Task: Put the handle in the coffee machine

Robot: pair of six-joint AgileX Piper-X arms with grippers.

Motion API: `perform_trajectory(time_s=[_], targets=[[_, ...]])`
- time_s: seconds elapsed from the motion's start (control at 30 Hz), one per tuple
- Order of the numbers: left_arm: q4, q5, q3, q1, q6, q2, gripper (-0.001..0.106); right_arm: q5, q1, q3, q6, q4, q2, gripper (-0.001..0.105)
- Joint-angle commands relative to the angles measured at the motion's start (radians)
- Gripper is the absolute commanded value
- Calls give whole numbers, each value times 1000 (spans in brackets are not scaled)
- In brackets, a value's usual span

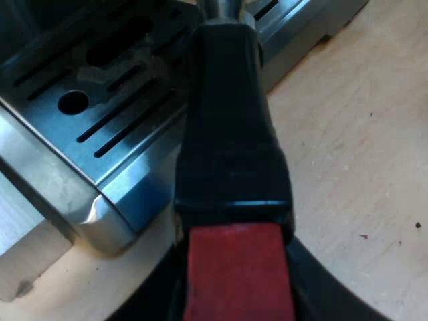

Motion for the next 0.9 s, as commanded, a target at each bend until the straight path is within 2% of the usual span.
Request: perform_trajectory(time_s=[0.03,0.33,0.9], targets=[[-85,42,17,1,-10,-9,0,12,1,-1,-5,-13,-8,79],[-145,64,17,92,-63,-9,0,12,1,-1,-5,-13,-8,79],[-145,68,33,92,-63,-9,0,12,1,-1,-5,-13,-8,79]])
